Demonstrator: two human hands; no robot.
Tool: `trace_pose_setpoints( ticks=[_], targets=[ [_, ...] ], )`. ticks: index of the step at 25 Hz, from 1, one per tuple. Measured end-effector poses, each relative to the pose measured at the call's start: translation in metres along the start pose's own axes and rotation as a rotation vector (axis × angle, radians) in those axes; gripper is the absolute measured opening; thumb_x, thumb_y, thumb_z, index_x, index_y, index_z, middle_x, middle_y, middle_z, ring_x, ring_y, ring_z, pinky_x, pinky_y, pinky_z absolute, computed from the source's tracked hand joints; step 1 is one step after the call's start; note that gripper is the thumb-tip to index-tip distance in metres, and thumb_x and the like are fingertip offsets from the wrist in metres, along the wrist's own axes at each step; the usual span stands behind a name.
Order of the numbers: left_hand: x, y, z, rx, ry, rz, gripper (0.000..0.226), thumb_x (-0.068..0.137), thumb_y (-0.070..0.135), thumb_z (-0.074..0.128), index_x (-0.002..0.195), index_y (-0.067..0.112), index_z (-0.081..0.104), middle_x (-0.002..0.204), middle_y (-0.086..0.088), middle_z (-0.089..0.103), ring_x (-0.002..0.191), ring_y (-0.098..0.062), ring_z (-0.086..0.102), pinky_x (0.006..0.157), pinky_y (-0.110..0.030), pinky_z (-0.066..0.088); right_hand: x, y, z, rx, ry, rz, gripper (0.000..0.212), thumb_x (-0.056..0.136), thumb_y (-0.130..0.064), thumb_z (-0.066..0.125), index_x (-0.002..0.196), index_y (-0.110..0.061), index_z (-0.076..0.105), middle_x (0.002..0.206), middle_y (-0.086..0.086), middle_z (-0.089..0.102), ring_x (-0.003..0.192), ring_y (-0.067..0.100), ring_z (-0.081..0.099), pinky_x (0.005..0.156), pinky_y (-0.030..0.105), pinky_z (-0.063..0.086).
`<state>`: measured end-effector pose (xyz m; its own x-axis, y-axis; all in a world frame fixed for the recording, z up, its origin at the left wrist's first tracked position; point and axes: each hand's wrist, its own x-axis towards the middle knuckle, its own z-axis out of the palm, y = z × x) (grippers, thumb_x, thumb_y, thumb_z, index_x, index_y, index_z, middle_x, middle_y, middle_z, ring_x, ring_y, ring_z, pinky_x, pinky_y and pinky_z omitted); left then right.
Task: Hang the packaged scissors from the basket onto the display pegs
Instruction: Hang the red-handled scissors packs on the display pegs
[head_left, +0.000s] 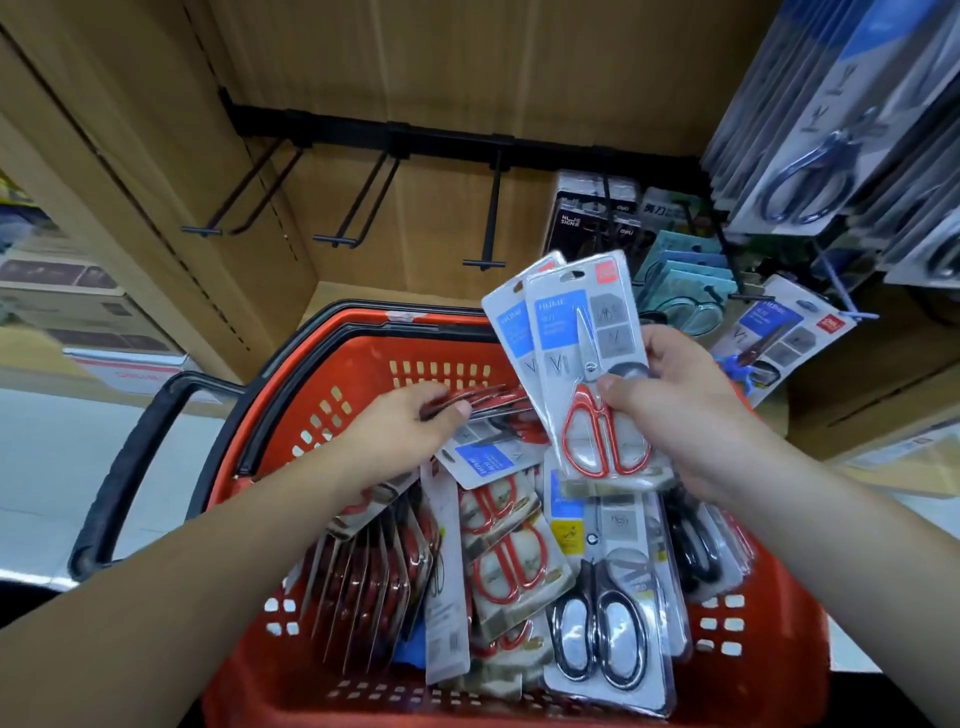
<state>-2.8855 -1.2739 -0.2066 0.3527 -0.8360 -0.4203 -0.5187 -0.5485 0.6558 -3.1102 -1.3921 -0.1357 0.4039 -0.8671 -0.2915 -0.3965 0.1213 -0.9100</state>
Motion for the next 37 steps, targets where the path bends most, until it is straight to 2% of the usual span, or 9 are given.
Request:
trace_pose_setpoints(
  ticks=[6, 11, 15, 18, 21, 23, 29, 33, 37],
  targets=[
    [0.010, -0.003, -0.001, 0.144, 0.041, 0.056, 0.054, 0.090, 0.065, 0.069, 0.138, 0.039, 0.063, 0.138, 0.007, 0.064, 0.108, -0.015, 0.070, 0.094, -0.037, 0.059, 0.006, -0.003, -0.016, -0.182, -0.007, -0.075, 0.027, 0.091, -0.011, 0.074, 0.110, -0.030, 0.067, 0.100, -0.007, 0.079, 0.093, 0.016, 0.076, 0.090, 0.049, 0.062],
    [-0.001, -0.001, 0.007, 0.218, 0.087, 0.129, 0.047, 0.096, 0.051, 0.071, 0.139, 0.031, 0.067, 0.139, 0.007, 0.067, 0.102, -0.015, 0.067, 0.081, -0.030, 0.055, 0.002, 0.001, -0.010, -0.181, -0.013, -0.078, 0.025, 0.092, -0.009, 0.074, 0.109, -0.026, 0.067, 0.103, -0.007, 0.077, 0.094, 0.014, 0.075, 0.089, 0.043, 0.062],
    [-0.006, 0.004, 0.006, 0.332, 0.194, 0.243, 0.036, 0.104, 0.037, 0.064, 0.136, 0.021, 0.072, 0.140, -0.002, 0.069, 0.121, -0.025, 0.069, 0.100, -0.034, 0.054, -0.003, -0.003, -0.017, -0.173, 0.031, -0.082, 0.024, 0.092, -0.008, 0.073, 0.107, -0.026, 0.068, 0.101, -0.006, 0.076, 0.092, 0.013, 0.074, 0.080, 0.034, 0.060],
    [-0.015, 0.010, 0.010, 0.337, 0.188, 0.181, 0.040, 0.102, 0.034, 0.067, 0.139, 0.019, 0.068, 0.137, -0.004, 0.071, 0.099, -0.027, 0.072, 0.083, -0.030, 0.053, -0.008, -0.006, -0.026, -0.162, 0.093, -0.115, 0.024, 0.091, -0.006, 0.073, 0.102, -0.027, 0.066, 0.099, -0.005, 0.075, 0.090, 0.013, 0.073, 0.078, 0.033, 0.060],
    [-0.037, 0.035, 0.016, 0.064, 0.315, 0.263, 0.034, 0.105, 0.039, 0.059, 0.131, 0.018, 0.069, 0.122, 0.000, 0.072, 0.113, -0.018, 0.067, 0.089, -0.028, 0.047, -0.014, 0.000, -0.032, -0.033, 0.117, -0.107, 0.029, 0.091, -0.007, 0.075, 0.106, -0.029, 0.064, 0.106, 0.000, 0.077, 0.097, 0.019, 0.075, 0.087, 0.042, 0.062],
    [-0.057, 0.062, 0.025, -0.367, 0.203, 0.269, 0.020, 0.104, 0.044, 0.059, 0.122, 0.037, 0.066, 0.112, 0.011, 0.076, 0.105, -0.001, 0.070, 0.091, -0.024, 0.051, -0.023, 0.008, -0.025, 0.108, 0.050, -0.081, 0.033, 0.091, -0.005, 0.077, 0.113, -0.027, 0.066, 0.105, 0.007, 0.079, 0.097, 0.028, 0.077, 0.091, 0.052, 0.062],
    [-0.068, 0.070, 0.023, -0.898, -0.050, 0.122, 0.054, 0.099, 0.020, 0.072, 0.147, 0.031, 0.050, 0.115, -0.011, 0.078, 0.103, -0.030, 0.078, 0.086, -0.047, 0.063, -0.046, 0.012, -0.020, 0.280, -0.346, -0.036, 0.040, 0.096, -0.007, 0.073, 0.134, -0.019, 0.068, 0.111, 0.019, 0.078, 0.100, 0.031, 0.076, 0.091, 0.047, 0.063],
    [-0.070, 0.065, 0.024, -0.806, -0.039, 0.137, 0.066, 0.099, 0.008, 0.070, 0.153, 0.037, 0.044, 0.118, -0.010, 0.078, 0.102, -0.029, 0.078, 0.080, -0.045, 0.063, -0.055, 0.014, -0.017, 0.096, -0.289, 0.008, 0.022, 0.096, -0.016, 0.076, 0.118, -0.013, 0.074, 0.100, 0.010, 0.081, 0.087, 0.024, 0.078, 0.070, 0.032, 0.063],
    [-0.051, 0.048, 0.006, -0.469, 0.269, 0.000, 0.072, 0.097, 0.012, 0.074, 0.157, 0.037, 0.041, 0.128, 0.001, 0.073, 0.102, -0.023, 0.075, 0.078, -0.037, 0.064, -0.035, 0.021, -0.045, -0.593, 0.056, -0.066, 0.027, 0.097, -0.039, 0.072, 0.116, -0.019, 0.068, 0.099, -0.004, 0.072, 0.083, 0.016, 0.070, 0.073, 0.028, 0.056]
  ],
)
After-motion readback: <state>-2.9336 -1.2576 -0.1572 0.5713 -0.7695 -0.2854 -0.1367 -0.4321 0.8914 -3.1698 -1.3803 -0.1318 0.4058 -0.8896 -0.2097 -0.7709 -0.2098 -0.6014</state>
